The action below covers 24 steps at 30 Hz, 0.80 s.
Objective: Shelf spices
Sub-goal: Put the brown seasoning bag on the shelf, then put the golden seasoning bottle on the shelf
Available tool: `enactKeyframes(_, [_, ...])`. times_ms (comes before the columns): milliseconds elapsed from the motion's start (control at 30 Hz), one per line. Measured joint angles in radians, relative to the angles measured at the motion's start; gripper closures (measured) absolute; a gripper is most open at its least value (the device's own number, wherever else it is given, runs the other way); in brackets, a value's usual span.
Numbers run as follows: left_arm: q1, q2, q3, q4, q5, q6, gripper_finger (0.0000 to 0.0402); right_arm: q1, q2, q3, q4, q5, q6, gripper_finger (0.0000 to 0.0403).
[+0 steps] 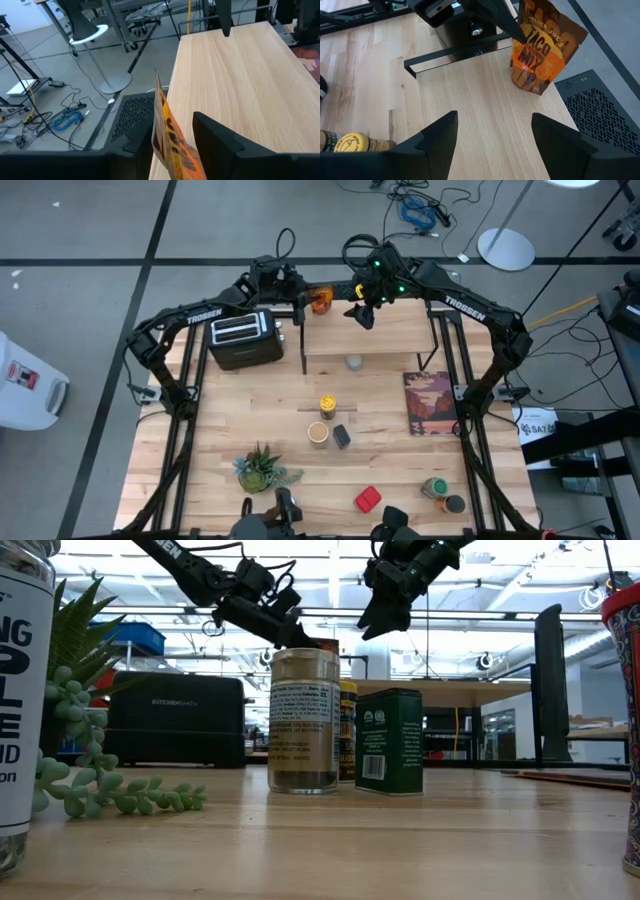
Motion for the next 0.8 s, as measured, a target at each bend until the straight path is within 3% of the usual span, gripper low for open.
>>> enactKeyframes(800, [0.008, -0.175, -0.001, 0.009, -0.069, 0.004, 0.0257, 0.0, 0.0, 0.0, 0.0, 0.0, -0.011, 0.0161])
